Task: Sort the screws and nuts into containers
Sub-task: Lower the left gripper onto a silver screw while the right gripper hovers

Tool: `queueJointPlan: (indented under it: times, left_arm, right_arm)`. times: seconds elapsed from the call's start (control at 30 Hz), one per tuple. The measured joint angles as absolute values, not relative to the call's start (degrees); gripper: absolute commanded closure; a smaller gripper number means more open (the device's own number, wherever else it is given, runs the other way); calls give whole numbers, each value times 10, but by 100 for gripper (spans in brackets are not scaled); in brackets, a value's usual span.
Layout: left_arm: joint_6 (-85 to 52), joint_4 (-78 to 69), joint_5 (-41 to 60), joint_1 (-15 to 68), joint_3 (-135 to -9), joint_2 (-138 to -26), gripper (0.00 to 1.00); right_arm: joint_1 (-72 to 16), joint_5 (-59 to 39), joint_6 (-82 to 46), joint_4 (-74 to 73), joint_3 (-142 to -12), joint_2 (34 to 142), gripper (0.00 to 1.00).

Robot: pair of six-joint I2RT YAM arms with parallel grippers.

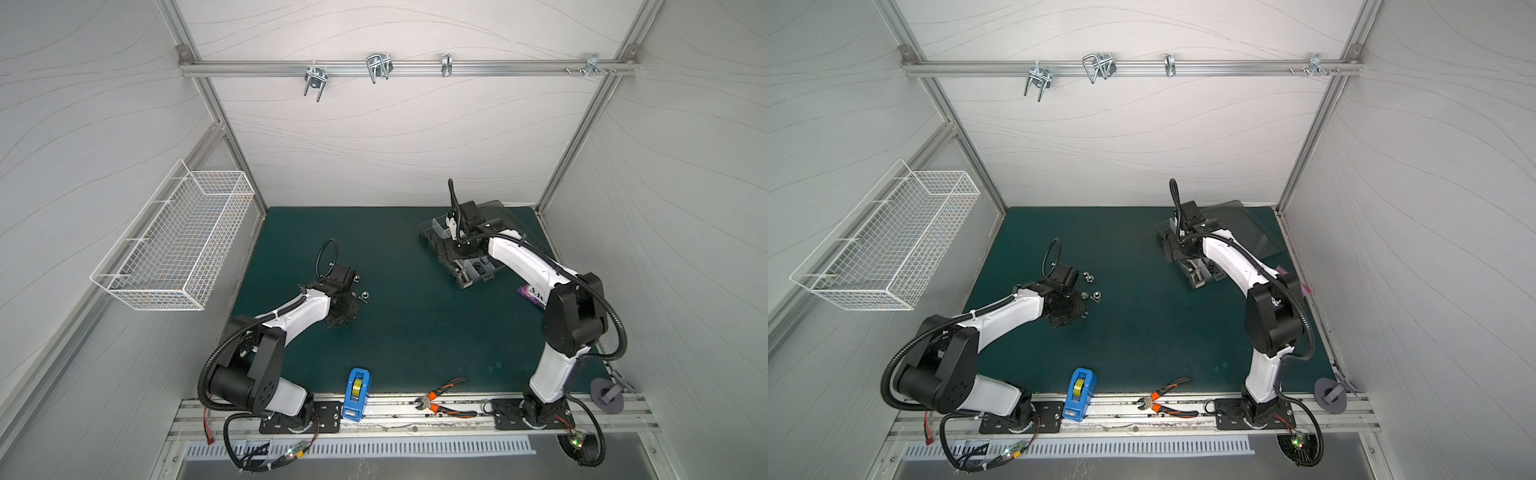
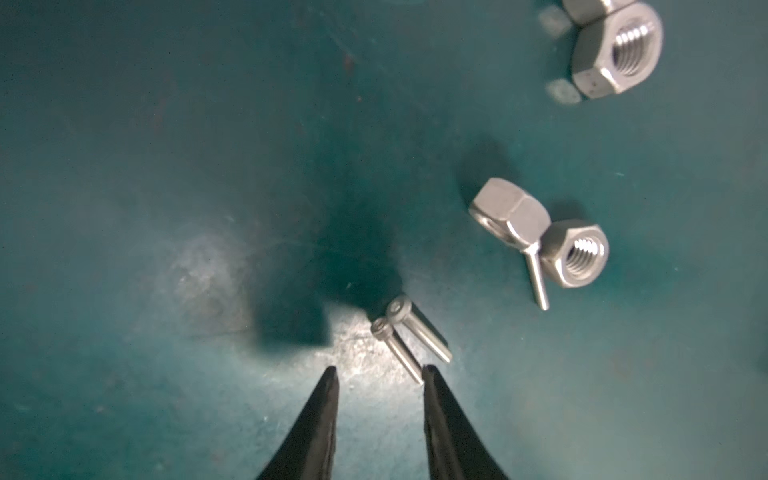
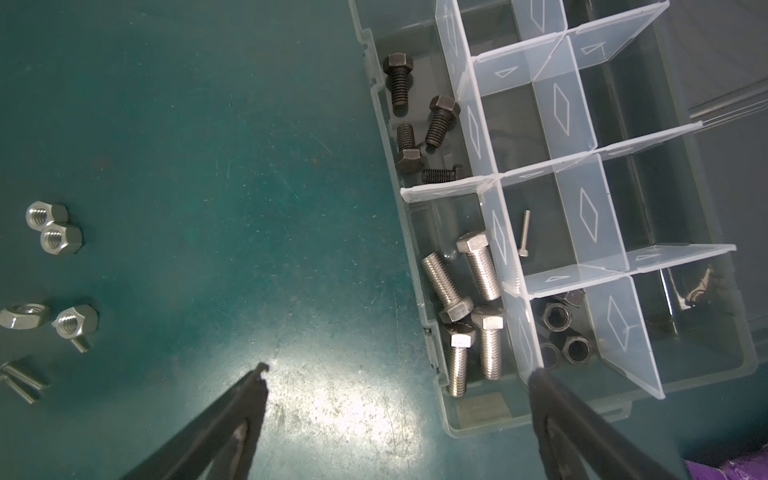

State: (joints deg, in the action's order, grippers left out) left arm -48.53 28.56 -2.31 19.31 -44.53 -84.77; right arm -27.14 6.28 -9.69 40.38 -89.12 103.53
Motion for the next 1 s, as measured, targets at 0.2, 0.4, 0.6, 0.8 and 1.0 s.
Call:
queueJointPlan:
  times: [0.2,0.4,0.6,0.8,1.0]
  left_arm:
    - [-488,286,-20,196,-460,-873,76]
    - [-493,286,-19,196,-461,-881,78]
    - [-494,287,-19,197,-461,-887,78]
    - [-493,297,-20,197,-476,-904,80]
    - [-483,317,-24,197,-497,-923,90]
  right_arm:
    - [-271,59,-97,403,-891,1035,1]
    - [-268,53,-100,403,-891,1035,1]
    - [-266,52,-105,403,-891,1035,1]
    - [-265,52,-107,403,-891,1035,1]
    - [-262,52,-107,403,-891,1035,1]
